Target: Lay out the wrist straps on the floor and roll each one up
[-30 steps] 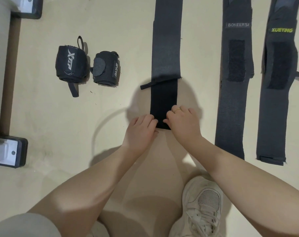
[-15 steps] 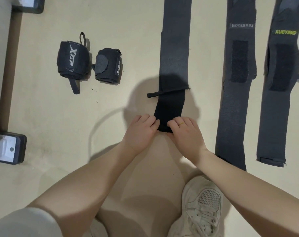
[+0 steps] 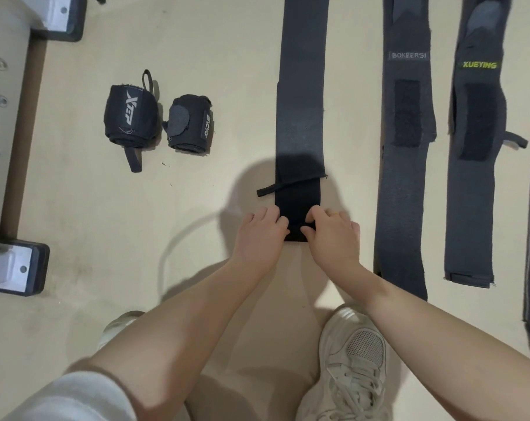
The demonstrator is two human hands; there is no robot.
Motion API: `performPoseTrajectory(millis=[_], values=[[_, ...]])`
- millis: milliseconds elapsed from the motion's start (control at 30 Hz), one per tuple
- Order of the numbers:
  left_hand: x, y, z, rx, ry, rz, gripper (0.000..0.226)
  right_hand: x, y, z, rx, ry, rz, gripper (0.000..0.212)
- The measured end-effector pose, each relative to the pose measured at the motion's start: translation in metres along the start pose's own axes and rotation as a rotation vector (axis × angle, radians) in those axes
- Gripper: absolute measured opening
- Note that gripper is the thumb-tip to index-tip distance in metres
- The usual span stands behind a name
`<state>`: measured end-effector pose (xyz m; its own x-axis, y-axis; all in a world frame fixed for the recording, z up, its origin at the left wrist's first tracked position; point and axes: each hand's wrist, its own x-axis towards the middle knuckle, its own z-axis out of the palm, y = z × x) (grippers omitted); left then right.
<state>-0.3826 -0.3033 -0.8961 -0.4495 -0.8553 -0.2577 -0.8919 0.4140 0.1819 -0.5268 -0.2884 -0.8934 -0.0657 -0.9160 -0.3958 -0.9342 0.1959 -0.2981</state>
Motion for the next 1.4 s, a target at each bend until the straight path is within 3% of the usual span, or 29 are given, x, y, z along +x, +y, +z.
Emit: performPoseTrajectory(millis=[133, 233, 333, 433, 500, 600, 667, 800, 833, 900, 1033, 1167, 1267, 1400], values=[[0.001, 0.002, -0.001, -0.060, 0.007, 0.023, 0.026, 0.004, 0.002, 0.000, -0.185, 0.096, -0.232, 0.021], [0.003, -0.004, -0.001, -0.034, 0.017, 0.085, 0.006, 0.002, 0.010, -0.001, -0.363, 0.130, -0.459, 0.025], [0.009, -0.012, 0.004, -0.012, -0.052, 0.157, 0.023, -0.002, 0.015, -0.003, -0.452, 0.100, -0.552, 0.024], [0.011, -0.021, 0.005, -0.051, -0.033, 0.198, 0.029, 0.000, 0.010, -0.003, -0.441, 0.110, -0.537, 0.022], [0.012, -0.022, 0.000, -0.127, -0.043, 0.156, 0.022, 0.003, 0.010, -0.002, -0.361, 0.099, -0.487, 0.022], [0.017, -0.023, -0.009, -0.165, -0.017, 0.117, 0.022, 0.007, 0.011, -0.005, -0.283, 0.048, -0.403, 0.008], [0.017, -0.023, -0.014, -0.209, -0.045, 0.109, 0.030, 0.011, 0.008, -0.005, -0.209, -0.042, -0.312, 0.022], [0.018, -0.026, -0.011, -0.172, -0.117, 0.115, 0.041, 0.024, 0.007, -0.007, 0.382, -0.096, 0.155, 0.023], [0.020, -0.025, -0.011, -0.170, -0.115, 0.100, 0.038, 0.025, 0.003, -0.012, 0.420, -0.112, 0.226, 0.021], [0.026, -0.021, -0.014, -0.164, -0.118, 0.082, 0.034, 0.023, 0.001, -0.012, 0.221, -0.063, 0.194, 0.016], [0.030, -0.019, -0.015, -0.183, -0.129, 0.024, 0.037, 0.020, 0.001, -0.007, -0.134, 0.142, -0.134, 0.011], [0.030, -0.021, -0.012, -0.258, -0.090, -0.026, 0.028, 0.018, 0.014, -0.005, -0.329, 0.205, -0.388, 0.027], [0.033, -0.022, -0.014, -0.247, -0.047, 0.014, 0.023, 0.013, 0.016, -0.002, -0.379, 0.123, -0.376, 0.032], [0.036, -0.028, -0.011, -0.255, 0.018, 0.032, 0.019, 0.025, 0.014, -0.006, -0.212, 0.127, -0.324, 0.021]])
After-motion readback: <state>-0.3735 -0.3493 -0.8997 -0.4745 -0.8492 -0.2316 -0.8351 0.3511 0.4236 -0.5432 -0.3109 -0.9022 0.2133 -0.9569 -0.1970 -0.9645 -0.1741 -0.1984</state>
